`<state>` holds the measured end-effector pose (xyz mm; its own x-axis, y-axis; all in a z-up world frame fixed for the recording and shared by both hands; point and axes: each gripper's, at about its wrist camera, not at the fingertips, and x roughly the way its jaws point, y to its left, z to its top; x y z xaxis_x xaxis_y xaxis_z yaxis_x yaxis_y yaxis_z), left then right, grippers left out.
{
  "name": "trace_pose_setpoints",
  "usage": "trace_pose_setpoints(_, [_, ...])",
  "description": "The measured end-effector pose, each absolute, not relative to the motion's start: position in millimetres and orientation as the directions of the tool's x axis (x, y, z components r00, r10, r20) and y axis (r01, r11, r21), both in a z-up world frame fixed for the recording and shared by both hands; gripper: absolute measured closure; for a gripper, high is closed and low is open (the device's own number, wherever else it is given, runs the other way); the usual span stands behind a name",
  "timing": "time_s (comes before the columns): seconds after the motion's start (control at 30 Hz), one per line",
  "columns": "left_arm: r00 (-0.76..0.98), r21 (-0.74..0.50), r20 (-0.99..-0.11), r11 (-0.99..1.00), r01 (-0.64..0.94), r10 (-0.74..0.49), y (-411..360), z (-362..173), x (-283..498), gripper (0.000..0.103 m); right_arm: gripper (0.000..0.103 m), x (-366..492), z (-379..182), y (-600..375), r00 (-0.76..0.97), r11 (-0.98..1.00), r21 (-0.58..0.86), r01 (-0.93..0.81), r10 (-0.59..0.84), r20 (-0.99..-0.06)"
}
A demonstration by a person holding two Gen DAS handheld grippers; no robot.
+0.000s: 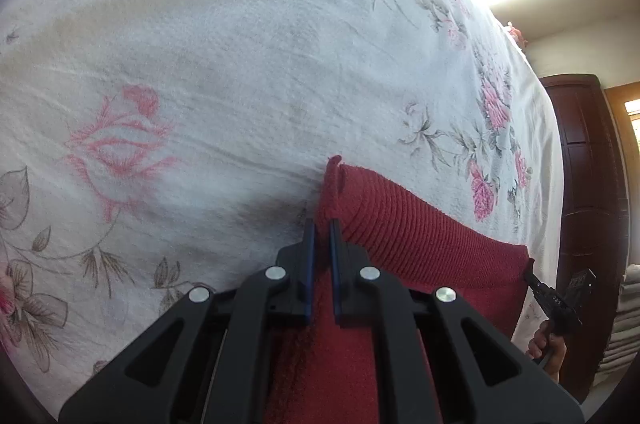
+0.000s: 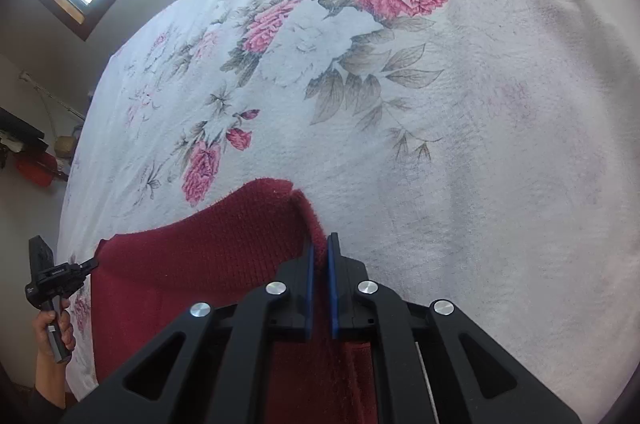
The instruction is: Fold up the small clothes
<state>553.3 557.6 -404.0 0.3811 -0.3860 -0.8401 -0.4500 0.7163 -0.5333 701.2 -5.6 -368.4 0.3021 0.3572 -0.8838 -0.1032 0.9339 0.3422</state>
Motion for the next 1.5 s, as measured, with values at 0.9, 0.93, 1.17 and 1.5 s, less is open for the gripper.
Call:
trace_pose_setpoints(0.9, [0.425,-0.735,-0.653,0.660,-0.154,-0.627,494,-362,509,0.071,0.099,649,-386,-20,0.188,0.746,0.659,-0.101,0.664,-0.723])
trace_pose_setpoints(0.93, [0.415,-0.742,-0.639,0.662,-0.111,-0.647,483,-358,502,0.070,0.099,640,-386,-13,0.162,0.731,0.672,-0.120,0.682,-0.713])
trace_pose_setpoints(1.17, [0.337,-0.644,-0.759,0.721,-0.256,-0.558,493,-416,471,0.102,0.103,619,-429,-7,0.067,0.736,0.674,-0.064,0.677,-0.733])
trace_pose_setpoints(1.5, [0.309,-0.673,-0.722,0.733,-0.103,-0.620,444,-400,364,0.078,0.100,520,-419,5,0.003,0.698,0.698,-0.164,0.708,-0.707])
